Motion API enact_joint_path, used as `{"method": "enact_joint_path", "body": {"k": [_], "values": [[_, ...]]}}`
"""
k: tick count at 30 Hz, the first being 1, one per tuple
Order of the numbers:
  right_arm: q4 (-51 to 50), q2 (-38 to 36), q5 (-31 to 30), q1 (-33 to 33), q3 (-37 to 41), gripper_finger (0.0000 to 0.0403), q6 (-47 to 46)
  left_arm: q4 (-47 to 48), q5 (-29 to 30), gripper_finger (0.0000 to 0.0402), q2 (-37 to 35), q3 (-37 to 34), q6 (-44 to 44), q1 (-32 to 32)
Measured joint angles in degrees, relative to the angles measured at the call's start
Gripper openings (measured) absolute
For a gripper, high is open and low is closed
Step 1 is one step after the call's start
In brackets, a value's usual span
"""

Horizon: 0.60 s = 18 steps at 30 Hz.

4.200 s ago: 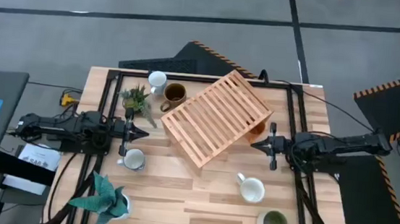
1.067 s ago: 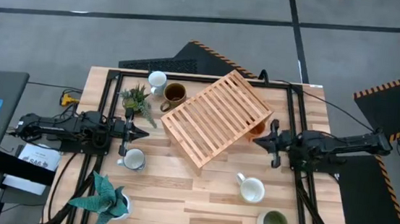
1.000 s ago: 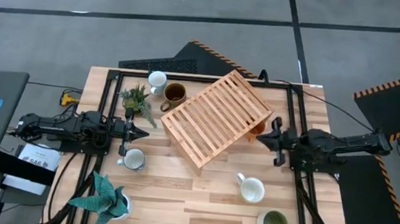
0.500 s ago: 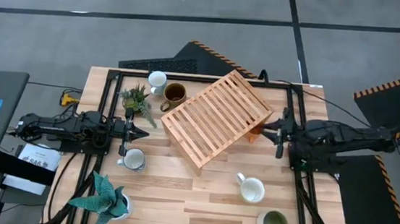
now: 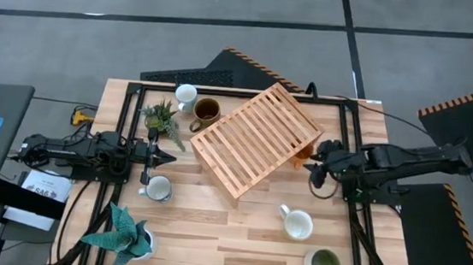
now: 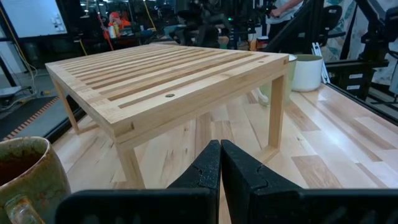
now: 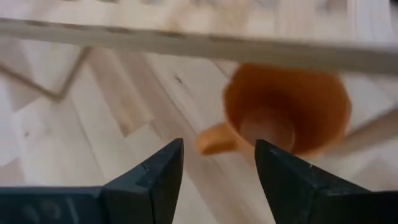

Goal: Place coffee mugs
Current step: Put the orange mug on the shelf

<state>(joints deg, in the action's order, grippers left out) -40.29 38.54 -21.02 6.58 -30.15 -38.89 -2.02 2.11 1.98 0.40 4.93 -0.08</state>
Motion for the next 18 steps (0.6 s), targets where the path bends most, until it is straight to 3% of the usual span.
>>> {"method": "enact_joint_path", "body": {"k": [10,14,18], "values": [[-1.1,9.0,-0.4,4.5,0.0,0.0219,-20.5,0.0,0.0,0.0000,0.0,0.0,0.0,0.0],[-1.0,13.1,-6.3,7.3,0.0,0.0218,-28.5,0.0,0.0,0.0000,0.0,0.0,0.0,0.0],[0.5,16.7,-9.9,8.0,0.0,0.0218,-30.8,0.0,0.0,0.0000,0.0,0.0,0.0,0.0]]}}
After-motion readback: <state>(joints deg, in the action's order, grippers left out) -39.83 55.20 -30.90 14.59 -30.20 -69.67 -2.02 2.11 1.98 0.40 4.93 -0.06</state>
